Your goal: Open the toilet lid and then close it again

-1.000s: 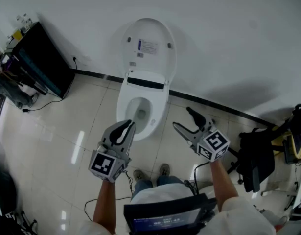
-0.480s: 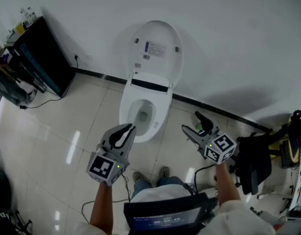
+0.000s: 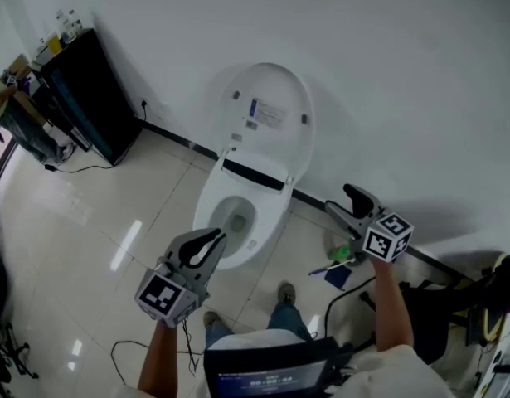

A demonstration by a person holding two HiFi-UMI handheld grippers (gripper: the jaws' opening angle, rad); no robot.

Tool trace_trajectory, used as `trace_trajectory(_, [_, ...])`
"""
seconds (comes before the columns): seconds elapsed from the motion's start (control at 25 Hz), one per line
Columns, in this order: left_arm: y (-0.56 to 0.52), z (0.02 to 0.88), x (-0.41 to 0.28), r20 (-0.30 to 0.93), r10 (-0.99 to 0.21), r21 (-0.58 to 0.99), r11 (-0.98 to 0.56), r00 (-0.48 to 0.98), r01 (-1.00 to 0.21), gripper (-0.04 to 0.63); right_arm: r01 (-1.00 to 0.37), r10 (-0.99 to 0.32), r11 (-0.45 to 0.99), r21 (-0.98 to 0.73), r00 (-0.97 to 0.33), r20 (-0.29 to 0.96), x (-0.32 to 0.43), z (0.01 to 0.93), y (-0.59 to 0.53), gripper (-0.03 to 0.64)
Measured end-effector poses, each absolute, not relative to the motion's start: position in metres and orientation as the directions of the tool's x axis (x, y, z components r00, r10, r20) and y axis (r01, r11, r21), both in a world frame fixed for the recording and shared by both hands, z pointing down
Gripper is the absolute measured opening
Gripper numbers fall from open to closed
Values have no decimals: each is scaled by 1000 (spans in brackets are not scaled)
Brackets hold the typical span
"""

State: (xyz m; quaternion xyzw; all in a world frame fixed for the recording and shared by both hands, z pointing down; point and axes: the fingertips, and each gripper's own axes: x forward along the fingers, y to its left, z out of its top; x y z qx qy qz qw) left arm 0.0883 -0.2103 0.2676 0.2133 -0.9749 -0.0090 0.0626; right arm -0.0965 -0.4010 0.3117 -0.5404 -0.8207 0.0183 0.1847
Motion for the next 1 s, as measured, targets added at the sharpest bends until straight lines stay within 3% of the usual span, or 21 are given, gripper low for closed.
trace_trajectory(0.2, [-256, 263, 24, 106, -325, 103, 944, -940, -314, 35, 916, 926, 304, -262, -219, 309, -214, 310, -399, 330])
trace_trajectory(0.56, [-289, 271, -44, 128, -283, 80, 958, -951, -274, 35, 922, 939, 197, -332, -79, 336, -361, 319, -327, 330])
trace_trajectory(1.0, [-274, 296, -41, 193, -229, 64, 973, -954, -221, 35, 891, 930, 155, -427, 14, 367, -412, 348, -259, 330])
